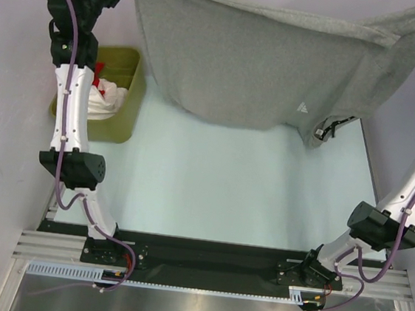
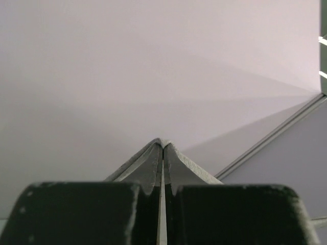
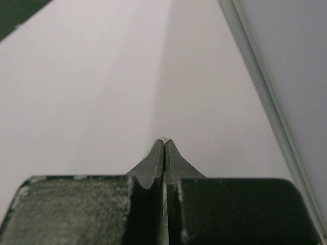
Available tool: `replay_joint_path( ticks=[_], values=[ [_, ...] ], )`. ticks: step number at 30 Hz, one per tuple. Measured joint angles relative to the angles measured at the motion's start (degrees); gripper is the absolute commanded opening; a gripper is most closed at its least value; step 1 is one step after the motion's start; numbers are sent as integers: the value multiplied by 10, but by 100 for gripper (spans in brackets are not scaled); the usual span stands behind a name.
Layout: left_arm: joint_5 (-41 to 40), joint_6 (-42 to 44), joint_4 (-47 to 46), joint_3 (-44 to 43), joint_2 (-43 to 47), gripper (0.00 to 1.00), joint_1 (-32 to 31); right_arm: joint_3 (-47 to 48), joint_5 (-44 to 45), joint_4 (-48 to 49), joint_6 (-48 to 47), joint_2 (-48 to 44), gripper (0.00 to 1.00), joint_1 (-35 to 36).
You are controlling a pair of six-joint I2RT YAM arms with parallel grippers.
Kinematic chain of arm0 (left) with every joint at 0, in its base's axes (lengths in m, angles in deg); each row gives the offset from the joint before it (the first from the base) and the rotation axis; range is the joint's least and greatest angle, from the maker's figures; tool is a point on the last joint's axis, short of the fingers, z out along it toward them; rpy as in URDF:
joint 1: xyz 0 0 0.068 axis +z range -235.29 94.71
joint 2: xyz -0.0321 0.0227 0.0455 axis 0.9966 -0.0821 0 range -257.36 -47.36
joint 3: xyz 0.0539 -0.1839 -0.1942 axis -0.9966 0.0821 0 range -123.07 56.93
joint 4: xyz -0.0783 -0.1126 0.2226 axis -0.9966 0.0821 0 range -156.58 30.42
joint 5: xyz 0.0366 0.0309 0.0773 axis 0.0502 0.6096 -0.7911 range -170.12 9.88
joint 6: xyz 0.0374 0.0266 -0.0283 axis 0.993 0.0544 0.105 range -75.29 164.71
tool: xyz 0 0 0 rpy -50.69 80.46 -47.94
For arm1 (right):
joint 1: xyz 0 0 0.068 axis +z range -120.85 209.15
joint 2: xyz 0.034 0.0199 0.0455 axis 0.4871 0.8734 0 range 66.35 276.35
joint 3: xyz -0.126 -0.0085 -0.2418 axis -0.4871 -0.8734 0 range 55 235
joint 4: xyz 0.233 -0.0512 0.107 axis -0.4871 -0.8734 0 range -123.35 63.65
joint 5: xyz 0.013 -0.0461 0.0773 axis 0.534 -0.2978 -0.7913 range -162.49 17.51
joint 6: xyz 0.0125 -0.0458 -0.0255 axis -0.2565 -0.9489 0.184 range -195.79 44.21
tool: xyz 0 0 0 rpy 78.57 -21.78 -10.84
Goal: Fold and stack the t-shirts
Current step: Flatten the tshirt out
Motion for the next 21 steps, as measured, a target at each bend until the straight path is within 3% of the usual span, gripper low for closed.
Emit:
replay_joint_path(
  ticks=[12,18,21],
  values=[
    [-22,20,-56,-6,132,0,1,-4,2,142,66,-107,0,-58],
    [-31,62,-86,34,266,0,4,-38,11,204,65,-212,0,-74],
    [-40,91,-82,37,324,0,8,-34,17,210,38,-247,0,-48]
  ],
)
